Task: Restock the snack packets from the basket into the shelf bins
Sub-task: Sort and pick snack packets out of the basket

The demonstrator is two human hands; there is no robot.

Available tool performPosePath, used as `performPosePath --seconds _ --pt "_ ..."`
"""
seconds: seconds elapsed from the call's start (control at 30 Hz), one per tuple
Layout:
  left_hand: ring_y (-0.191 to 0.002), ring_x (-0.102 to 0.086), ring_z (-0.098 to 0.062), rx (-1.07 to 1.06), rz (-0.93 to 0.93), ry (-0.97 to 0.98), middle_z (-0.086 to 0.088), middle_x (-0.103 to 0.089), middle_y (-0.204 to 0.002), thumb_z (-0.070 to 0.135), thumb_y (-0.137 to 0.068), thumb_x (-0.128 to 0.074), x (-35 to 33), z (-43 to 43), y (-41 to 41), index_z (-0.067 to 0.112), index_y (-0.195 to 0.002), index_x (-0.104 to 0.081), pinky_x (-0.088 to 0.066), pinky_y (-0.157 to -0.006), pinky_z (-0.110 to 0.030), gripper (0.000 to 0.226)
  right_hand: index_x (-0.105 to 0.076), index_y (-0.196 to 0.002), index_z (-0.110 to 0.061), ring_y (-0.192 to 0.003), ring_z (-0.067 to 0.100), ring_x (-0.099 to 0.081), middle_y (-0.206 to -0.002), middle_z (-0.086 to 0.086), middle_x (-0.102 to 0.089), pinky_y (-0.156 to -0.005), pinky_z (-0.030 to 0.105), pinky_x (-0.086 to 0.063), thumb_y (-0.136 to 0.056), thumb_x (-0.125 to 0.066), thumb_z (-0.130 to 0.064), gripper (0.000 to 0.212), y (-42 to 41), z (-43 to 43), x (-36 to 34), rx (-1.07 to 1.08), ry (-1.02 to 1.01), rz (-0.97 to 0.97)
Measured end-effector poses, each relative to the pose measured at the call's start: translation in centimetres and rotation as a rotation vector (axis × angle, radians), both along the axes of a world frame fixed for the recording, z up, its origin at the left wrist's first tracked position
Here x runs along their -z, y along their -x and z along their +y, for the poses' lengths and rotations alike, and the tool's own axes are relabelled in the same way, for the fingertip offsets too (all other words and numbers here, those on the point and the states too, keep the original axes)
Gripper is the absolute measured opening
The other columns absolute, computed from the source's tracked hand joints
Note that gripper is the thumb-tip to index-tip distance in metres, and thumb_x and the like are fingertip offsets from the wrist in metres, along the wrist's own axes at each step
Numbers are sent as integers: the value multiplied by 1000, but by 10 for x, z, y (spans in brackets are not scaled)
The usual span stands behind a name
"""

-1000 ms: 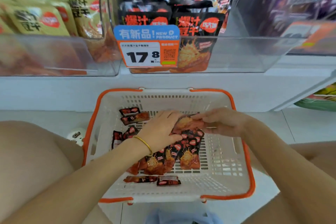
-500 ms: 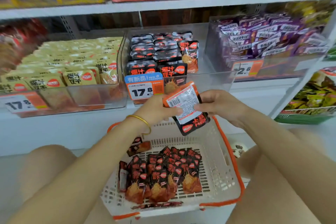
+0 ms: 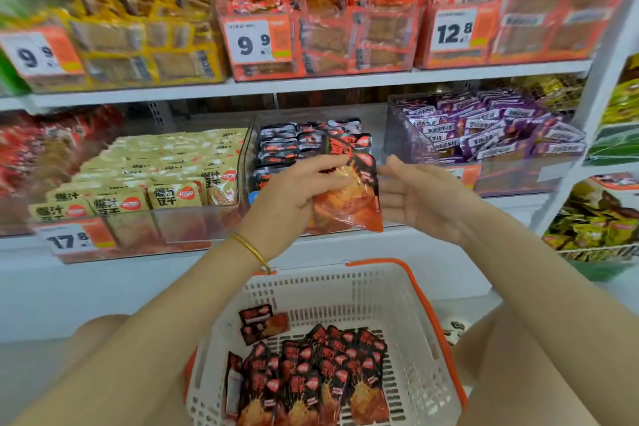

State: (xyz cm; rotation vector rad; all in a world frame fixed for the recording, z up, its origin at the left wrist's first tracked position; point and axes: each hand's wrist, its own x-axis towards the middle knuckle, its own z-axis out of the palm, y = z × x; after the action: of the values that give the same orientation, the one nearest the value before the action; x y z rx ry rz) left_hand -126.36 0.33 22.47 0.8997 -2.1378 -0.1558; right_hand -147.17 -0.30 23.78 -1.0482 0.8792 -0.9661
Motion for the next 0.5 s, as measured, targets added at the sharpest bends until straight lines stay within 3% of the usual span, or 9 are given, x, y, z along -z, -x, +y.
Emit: performPosePath --seconds 0.1,0.17,0.2,0.27,0.37,0.43,0.5 --pt "-126 -26 8 -44 -169 -102 9 -31 -147 -9 -90 -40 -2 1 -3 14 -134 -52 -20 -105 -11 51 -63 -102 -8 -73 14 -69 -85 2 -72 -66 29 -58 -91 -52 3 20 -5 -5 5 26 129 79" --pt "-128 -24 13 -26 -69 -205 19 -22 -147 -11 -91 -41 -1 1 -2 17 -133 -52 -19 -106 -12 52 -64 -100 -11 -71 11 -68 -82 0 -72 -63 27 -57 -88 -53 9 26 -4 -12 7 96 175 131" --pt "-133 -23 8 -37 1 -221 19 -21 -147 -10 -92 -40 -1 0 0 23 -128 -55 -23 -107 -12 51 -63 -100 -11 -71 11 -68 -82 -1 -71 -61 27 -57 -87 -53 11 27 -3 -16 8 121 189 148" --pt "-135 -30 -3 -79 150 -282 13 -28 -146 -1 -96 -44 -1 -6 4 35 -119 -56 -29 -102 -6 45 -62 -102 -11 -71 11 -68 -83 0 -71 -59 26 -56 -87 -54 12 29 -2 -22 8 151 213 177" --pt "-106 -54 -3 -114 328 -371 21 -44 -122 3 -90 -58 -1 -21 14 35 -109 -58 -38 -89 0 37 -64 -99 -16 -74 11 -68 -84 -1 -71 -64 28 -57 -89 -55 7 26 -4 -32 10 149 251 228" --pt "-94 -53 3 -132 342 -341 26 -44 -110 -3 -86 -61 -1 -33 21 30 -107 -60 -39 -83 1 40 -65 -100 -12 -72 11 -67 -82 -1 -71 -68 29 -57 -90 -57 -1 17 -6 -40 9 144 252 247" --pt "-94 -53 2 -134 310 -311 23 -45 -112 -3 -87 -60 -1 -47 27 24 -112 -62 -40 -83 0 37 -64 -94 -8 -65 10 -65 -70 -4 -69 -67 32 -54 -88 -60 -1 10 -4 -55 4 190 261 253"
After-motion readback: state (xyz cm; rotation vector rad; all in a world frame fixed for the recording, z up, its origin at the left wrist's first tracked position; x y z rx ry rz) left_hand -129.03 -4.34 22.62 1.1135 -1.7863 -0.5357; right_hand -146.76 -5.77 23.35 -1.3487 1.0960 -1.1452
